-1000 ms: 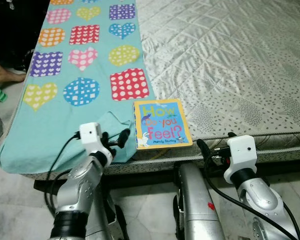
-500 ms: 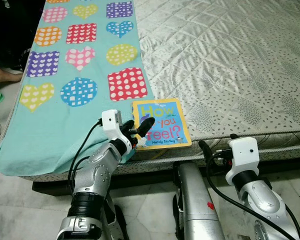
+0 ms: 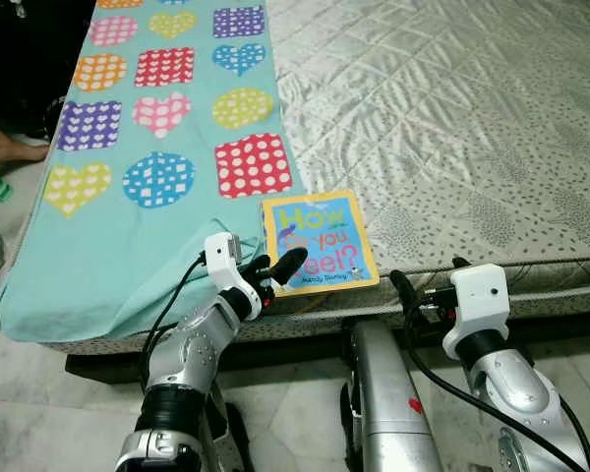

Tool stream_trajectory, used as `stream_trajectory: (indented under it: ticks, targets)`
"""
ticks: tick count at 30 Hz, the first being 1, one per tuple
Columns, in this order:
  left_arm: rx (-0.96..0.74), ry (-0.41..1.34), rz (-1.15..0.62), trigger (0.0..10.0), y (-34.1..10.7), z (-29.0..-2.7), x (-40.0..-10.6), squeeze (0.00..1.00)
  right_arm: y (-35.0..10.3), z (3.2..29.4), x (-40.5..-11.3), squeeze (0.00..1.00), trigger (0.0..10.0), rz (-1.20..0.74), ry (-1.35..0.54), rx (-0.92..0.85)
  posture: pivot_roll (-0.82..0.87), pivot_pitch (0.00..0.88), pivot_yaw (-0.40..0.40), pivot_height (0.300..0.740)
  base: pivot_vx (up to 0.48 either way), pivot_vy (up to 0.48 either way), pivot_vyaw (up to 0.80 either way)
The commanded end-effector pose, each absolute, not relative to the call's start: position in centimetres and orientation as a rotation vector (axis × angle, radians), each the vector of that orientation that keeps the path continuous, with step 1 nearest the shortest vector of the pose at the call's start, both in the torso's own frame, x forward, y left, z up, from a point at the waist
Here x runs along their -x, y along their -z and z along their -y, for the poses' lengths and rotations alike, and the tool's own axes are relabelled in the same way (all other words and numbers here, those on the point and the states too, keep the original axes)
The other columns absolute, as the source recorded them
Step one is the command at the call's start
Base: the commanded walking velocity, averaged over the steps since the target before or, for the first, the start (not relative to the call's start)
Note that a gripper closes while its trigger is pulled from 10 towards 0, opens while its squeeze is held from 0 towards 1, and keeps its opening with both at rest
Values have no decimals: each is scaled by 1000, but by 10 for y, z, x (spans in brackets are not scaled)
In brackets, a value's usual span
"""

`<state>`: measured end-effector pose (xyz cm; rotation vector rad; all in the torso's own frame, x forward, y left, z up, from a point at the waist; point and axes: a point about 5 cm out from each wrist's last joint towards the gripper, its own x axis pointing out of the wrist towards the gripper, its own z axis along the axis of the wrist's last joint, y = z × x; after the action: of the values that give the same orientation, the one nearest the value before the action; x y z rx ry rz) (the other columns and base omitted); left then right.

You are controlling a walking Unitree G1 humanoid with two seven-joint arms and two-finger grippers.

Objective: Clean up the room

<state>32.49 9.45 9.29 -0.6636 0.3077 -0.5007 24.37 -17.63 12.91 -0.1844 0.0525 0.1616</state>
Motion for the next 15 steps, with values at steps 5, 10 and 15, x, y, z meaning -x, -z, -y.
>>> stream_trajectory:
  ticks: [5,10,15]
  targets:
    - [735,431,-346,10000,-81,-101,-321,0,-129,180,-241,0,10000,-58,-152,197,-289,243,48,500,0,0,0]
    - [772,340,-324,10000,-78,-113,-319,0,-129,180,-241,0,10000,-60,-151,197,-283,244,49,500,0,0,0]
    - [796,314,-314,10000,-78,-115,-318,0,-128,178,-242,0,10000,-60,-157,196,-283,244,49,500,0,0,0]
